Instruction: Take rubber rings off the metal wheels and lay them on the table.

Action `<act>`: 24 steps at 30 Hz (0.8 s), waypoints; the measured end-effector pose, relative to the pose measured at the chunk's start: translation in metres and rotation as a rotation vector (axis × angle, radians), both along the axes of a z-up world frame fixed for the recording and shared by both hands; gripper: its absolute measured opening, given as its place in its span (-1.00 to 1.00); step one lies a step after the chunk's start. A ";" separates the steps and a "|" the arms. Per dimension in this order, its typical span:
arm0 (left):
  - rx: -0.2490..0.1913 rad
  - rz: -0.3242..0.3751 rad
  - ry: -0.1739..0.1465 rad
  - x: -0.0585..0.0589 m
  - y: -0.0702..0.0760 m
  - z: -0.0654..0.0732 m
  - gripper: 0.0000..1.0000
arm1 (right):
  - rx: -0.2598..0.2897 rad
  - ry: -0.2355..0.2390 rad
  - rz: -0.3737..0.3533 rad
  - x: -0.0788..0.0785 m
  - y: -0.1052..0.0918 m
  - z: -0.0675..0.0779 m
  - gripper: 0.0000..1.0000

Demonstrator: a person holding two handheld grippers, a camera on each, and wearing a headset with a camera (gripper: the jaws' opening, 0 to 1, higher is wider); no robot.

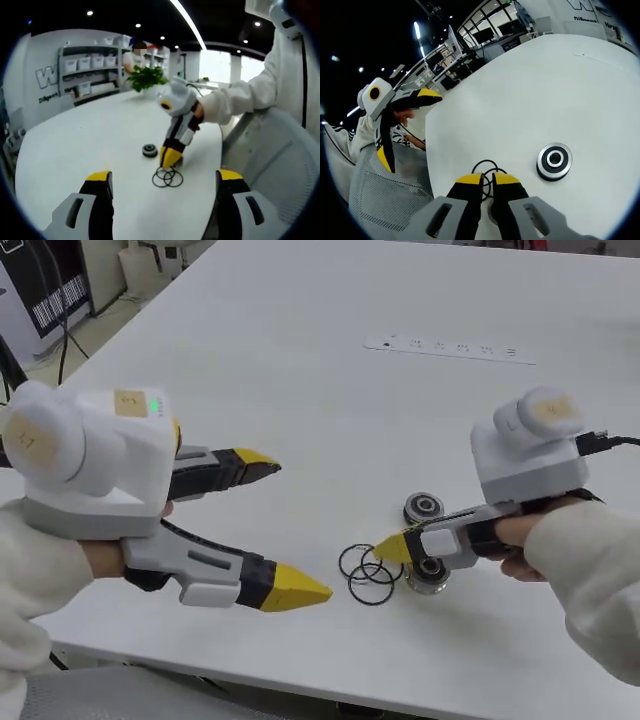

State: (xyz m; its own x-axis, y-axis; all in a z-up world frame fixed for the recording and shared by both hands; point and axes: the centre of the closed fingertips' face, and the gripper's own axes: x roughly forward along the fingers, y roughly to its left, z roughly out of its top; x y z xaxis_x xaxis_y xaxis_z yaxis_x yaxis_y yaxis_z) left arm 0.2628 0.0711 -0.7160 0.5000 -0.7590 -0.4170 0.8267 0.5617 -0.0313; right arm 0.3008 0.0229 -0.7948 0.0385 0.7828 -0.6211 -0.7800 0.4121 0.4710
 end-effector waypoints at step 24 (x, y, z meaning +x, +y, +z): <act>0.001 0.004 0.008 0.002 0.000 -0.001 0.73 | 0.126 -0.123 -0.074 0.035 -0.008 0.053 -0.80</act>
State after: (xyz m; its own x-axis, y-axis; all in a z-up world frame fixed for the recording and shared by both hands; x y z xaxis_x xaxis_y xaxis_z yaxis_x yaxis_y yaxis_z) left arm 0.2649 0.0709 -0.7170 0.5002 -0.7565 -0.4213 0.8240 0.5654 -0.0371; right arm 0.3363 0.0149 -0.7417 0.1687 0.8465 -0.5050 -0.8044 0.4143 0.4257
